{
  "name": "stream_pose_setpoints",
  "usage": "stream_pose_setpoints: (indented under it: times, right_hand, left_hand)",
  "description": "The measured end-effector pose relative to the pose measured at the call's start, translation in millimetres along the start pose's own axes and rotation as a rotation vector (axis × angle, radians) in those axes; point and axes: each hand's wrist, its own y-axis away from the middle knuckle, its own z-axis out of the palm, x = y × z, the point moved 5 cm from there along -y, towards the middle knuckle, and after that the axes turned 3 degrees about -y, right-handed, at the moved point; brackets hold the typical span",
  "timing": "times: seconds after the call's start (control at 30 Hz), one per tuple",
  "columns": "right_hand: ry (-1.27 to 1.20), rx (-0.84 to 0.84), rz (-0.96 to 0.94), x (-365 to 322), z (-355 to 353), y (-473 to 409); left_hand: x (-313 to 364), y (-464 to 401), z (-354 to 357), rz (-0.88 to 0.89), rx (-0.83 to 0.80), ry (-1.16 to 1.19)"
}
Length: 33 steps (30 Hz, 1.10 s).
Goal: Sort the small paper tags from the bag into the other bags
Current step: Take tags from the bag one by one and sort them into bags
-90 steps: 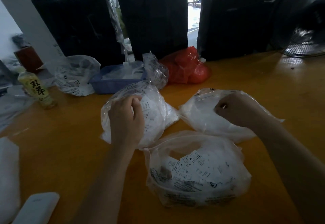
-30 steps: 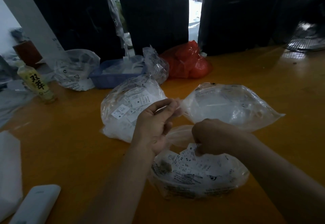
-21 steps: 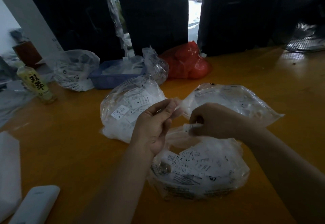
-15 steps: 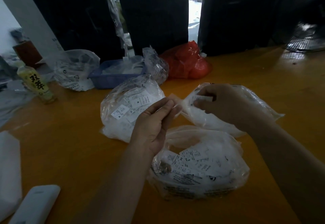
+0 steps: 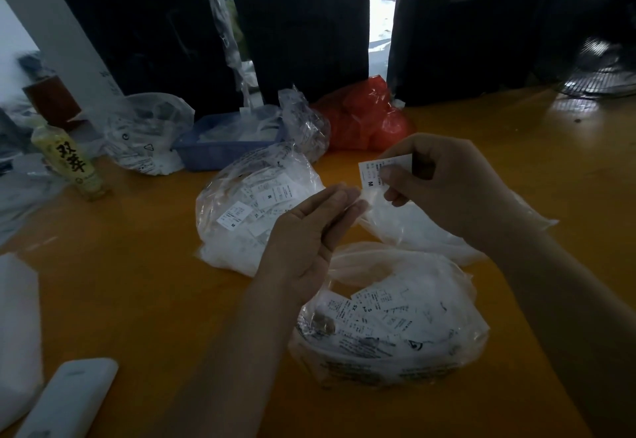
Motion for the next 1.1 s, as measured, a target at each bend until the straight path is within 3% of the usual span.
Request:
stream_pose_setpoints:
  times: [0.57,0.83,1.1]
  right_hand:
    - [0.083,0.055,-0.076,-8.2,8.3,6.9]
    - [0.196,0.142,-0.111,-8.7,13.5,11.3]
    - [0.283,0.109,-0.126,0.2,18.3,6.9]
  left_hand:
    - [4.7,2.1,-5.0,0.159,0.078,-0.127]
    - [3.8,4.0,-2.6,0.15,0.062,-0.152]
    - [9.6,7.2,-4.5,0.155,0.128,-0.317]
